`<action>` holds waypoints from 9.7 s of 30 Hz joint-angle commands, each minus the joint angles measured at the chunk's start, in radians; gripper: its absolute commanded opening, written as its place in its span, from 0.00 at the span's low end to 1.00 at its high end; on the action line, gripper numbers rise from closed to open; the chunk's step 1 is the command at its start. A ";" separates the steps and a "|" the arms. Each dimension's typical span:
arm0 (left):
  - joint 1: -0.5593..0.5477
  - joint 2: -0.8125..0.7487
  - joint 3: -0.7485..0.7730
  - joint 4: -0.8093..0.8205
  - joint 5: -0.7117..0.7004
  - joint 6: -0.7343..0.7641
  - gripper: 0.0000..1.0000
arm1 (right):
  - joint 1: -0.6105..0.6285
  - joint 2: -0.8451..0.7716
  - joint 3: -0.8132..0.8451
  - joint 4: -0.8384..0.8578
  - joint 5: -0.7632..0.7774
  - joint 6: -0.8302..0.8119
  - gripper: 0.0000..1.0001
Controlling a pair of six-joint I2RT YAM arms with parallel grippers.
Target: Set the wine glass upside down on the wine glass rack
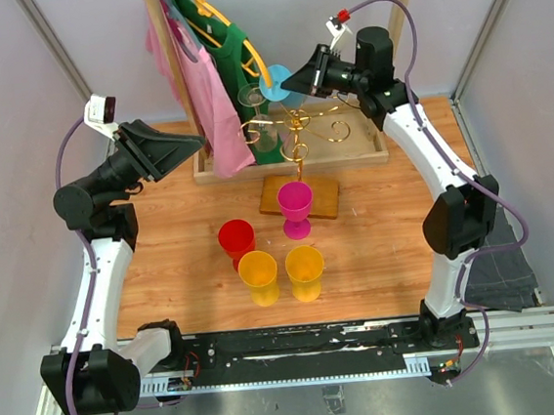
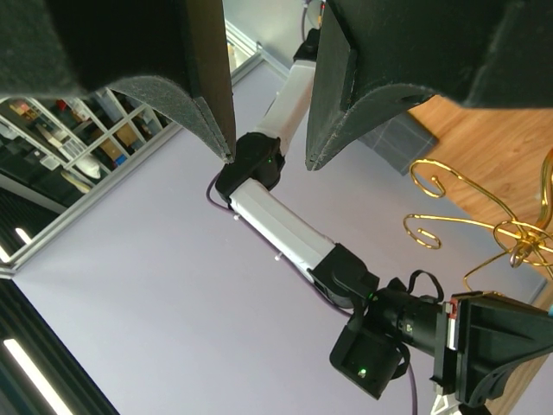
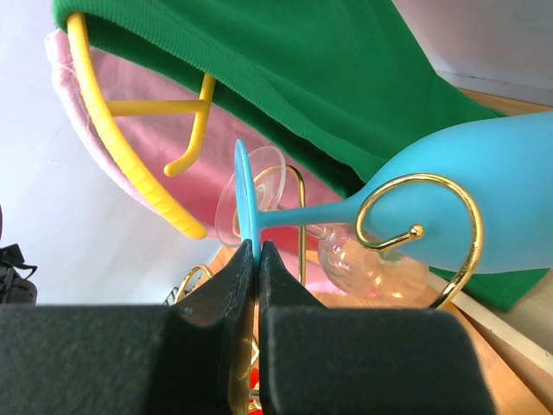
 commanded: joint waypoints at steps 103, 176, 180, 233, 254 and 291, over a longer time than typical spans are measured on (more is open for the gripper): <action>0.007 -0.027 -0.027 -0.008 0.003 0.041 0.43 | -0.126 0.180 0.237 -0.171 0.041 0.070 0.48; -0.419 -0.065 0.039 -1.746 -0.871 1.219 0.37 | -0.240 -0.957 -0.705 -0.342 0.159 -0.163 0.66; -0.462 -0.031 0.039 -1.755 -0.962 1.215 0.38 | -0.240 -0.955 -0.709 -0.337 0.163 -0.164 0.66; -0.583 -0.178 0.505 -1.677 -1.371 1.172 0.00 | -0.240 -0.942 -0.670 -0.294 0.135 -0.144 0.63; -0.584 -0.098 0.506 -1.118 -0.761 1.042 0.00 | -0.239 -0.919 -0.629 -0.227 0.051 -0.135 0.66; -0.235 0.294 0.050 0.844 -0.292 -0.559 0.00 | -0.145 -0.689 -0.467 0.659 -0.300 0.495 0.58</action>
